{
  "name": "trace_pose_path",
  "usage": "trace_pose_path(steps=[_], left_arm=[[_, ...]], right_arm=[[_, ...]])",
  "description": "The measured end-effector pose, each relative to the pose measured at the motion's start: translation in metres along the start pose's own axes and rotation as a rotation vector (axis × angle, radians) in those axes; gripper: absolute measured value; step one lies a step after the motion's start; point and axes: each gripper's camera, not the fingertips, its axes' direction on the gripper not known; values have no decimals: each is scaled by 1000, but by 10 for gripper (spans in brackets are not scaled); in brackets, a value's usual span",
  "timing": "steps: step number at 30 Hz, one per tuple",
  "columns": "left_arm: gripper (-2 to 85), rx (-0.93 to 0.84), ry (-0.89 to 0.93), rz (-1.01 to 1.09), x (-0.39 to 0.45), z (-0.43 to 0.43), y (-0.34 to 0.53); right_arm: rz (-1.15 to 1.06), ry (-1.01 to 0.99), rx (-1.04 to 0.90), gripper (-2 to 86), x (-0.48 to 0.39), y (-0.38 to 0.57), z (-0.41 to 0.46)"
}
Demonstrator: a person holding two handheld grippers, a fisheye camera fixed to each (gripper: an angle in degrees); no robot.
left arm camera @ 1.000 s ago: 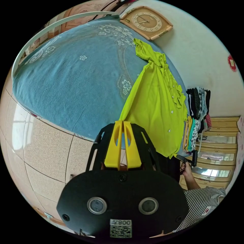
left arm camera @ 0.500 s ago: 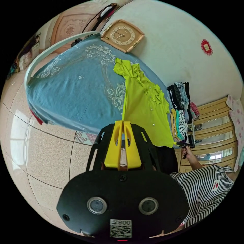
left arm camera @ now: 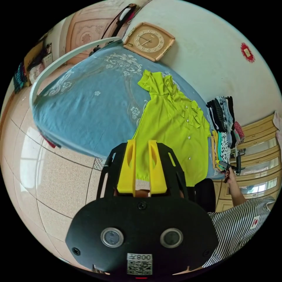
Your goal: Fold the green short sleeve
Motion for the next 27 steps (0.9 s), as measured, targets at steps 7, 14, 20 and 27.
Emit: trace_pose_path(steps=[7,14,20,27], left_arm=[[85,11,54,48,44,64,-134],[101,-24,-61,230,117,135,-290],[96,-60,-296,284,151,194,-376],[24,-118,-390,233,146,241,-402]], right_arm=[[-64,135,100,53,-15,-137,-18],[-167,316,125,63,-40,-268,-15],[-199,395,-2,70,-48,-339,24],[-242,474,-88,9,-71,-388,48]])
